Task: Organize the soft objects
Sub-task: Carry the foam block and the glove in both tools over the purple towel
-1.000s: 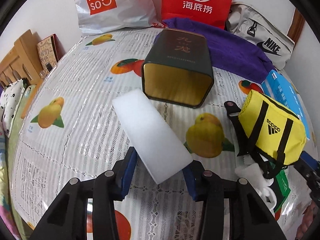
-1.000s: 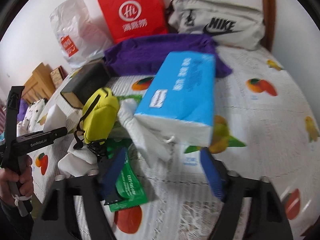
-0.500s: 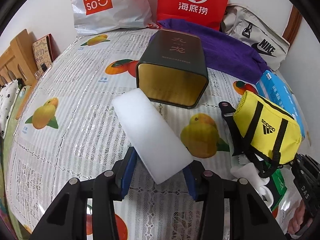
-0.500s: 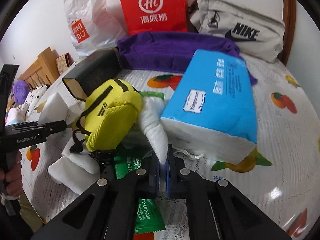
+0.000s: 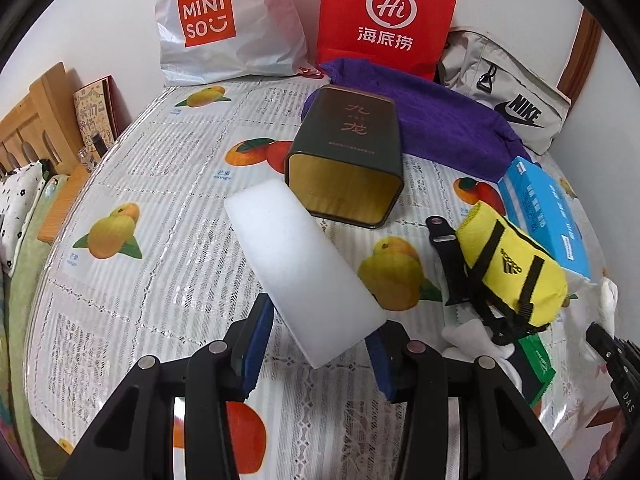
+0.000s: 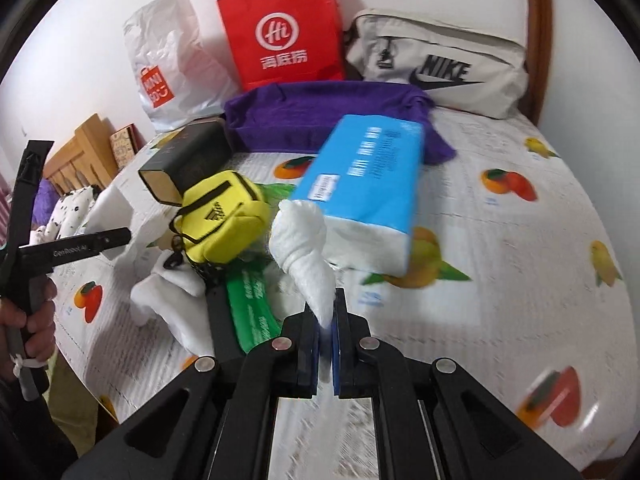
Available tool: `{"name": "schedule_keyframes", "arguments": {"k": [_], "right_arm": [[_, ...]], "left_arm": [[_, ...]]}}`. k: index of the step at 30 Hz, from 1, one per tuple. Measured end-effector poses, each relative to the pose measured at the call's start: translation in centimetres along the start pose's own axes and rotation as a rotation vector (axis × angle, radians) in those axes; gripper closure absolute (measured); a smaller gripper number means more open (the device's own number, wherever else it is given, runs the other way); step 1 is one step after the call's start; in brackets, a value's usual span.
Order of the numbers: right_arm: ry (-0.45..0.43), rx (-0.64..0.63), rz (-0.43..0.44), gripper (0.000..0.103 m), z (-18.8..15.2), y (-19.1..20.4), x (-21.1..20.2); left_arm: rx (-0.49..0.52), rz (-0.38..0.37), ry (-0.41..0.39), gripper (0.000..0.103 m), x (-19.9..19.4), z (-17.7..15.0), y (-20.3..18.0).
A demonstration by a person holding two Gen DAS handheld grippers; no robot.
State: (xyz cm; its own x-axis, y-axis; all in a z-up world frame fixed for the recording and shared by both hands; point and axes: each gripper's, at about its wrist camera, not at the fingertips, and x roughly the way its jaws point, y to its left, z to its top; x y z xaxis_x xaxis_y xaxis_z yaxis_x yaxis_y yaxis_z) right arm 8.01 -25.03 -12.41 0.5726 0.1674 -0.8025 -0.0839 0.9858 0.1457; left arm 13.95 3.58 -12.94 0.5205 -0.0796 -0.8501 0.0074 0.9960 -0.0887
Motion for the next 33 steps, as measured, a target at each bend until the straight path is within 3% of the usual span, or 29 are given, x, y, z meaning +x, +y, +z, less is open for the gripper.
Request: {"name": "schedule_keyframes", "arguments": {"k": [7, 19, 33], "right_arm": [[-0.011, 0.028, -0.053, 0.098, 0.0, -1.7, -2.3], [-0.025, 0.028, -0.039, 0.098, 2.5, -2.0, -3.6], [-0.076, 0.01, -0.048, 0.097, 10.9, -1.9, -2.2]], "left_arm": [[0.017, -0.004, -0.03, 0.06, -2.3, 0.8, -0.6], [0.019, -0.029, -0.062, 0.06, -4.1, 3.9, -1.3], [0.052, -0.019, -0.078, 0.06, -3.1, 11.1, -1.9]]}}
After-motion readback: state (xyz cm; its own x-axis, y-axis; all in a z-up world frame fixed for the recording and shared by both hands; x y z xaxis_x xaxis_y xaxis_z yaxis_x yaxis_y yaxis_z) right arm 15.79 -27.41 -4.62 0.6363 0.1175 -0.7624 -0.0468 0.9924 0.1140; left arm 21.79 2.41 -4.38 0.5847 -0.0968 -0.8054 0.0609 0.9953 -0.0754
